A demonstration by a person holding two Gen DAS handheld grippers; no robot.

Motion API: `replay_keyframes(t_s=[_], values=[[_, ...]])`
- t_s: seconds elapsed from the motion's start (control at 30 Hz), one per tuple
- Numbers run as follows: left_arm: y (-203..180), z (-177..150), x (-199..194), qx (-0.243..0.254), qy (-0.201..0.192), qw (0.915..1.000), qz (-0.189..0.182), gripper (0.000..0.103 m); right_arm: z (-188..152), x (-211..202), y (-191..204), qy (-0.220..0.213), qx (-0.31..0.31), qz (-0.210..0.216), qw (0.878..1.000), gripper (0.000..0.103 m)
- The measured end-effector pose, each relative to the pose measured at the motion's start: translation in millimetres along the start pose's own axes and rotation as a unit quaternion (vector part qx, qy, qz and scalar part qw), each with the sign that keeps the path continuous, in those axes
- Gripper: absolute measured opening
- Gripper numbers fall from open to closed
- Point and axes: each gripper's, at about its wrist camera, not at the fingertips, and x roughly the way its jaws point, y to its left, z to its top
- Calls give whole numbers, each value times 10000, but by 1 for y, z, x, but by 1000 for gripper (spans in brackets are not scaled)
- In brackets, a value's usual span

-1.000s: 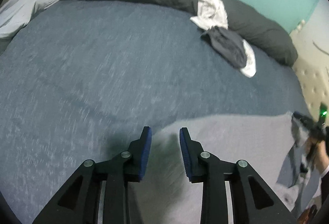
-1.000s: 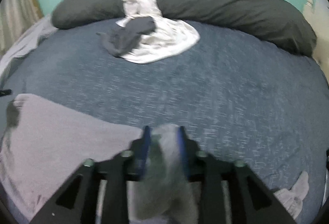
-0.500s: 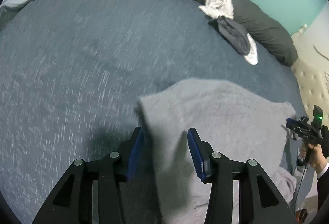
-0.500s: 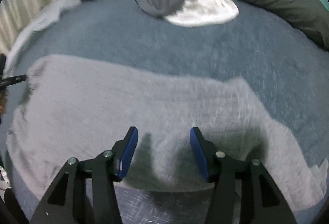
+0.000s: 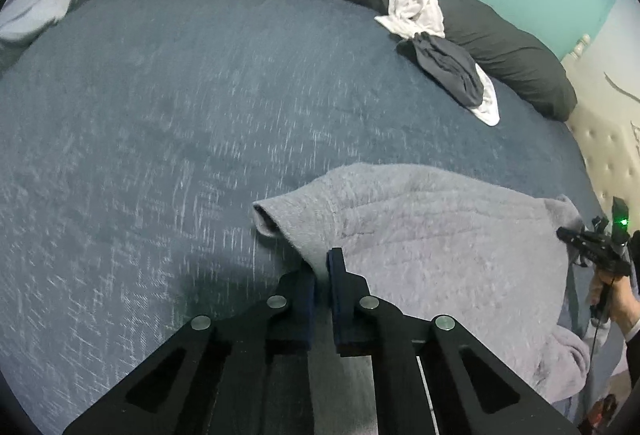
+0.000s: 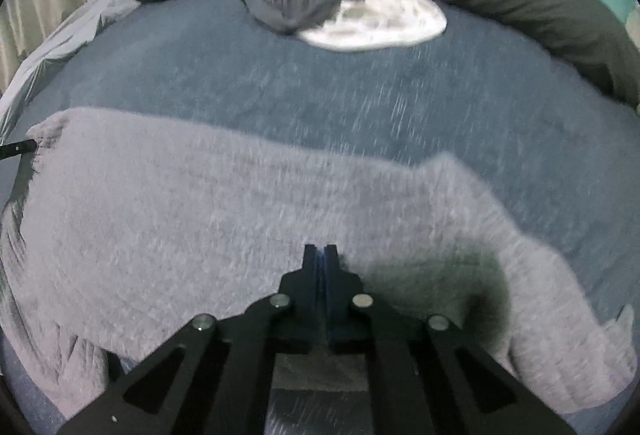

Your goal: Fold clothes

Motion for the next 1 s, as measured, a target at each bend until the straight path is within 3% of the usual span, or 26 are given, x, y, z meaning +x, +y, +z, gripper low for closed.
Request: replay_keyframes(t_s=[0.23,0.43,0.7,0.83,1.0], values=[[3,29,-19,-216,-386,9990,42,4,29,-27,-10,-636,151,-104,9978,2],[8,49,-12,-495,-412,9978,146,3,57,-34,-15,-942,213,-324,9948,2],[14,47,30,-723,-144,9966,365,4,61,6,-22,-585,343,-599,9959,2],[16,46,32,-691,-169,9965,430,4,64,21,-23,-501,413,-786,9948,2],[9,62,22,-566,-370,9969,412,4,81,2,-21,-1019,313,-1236,9866,2]])
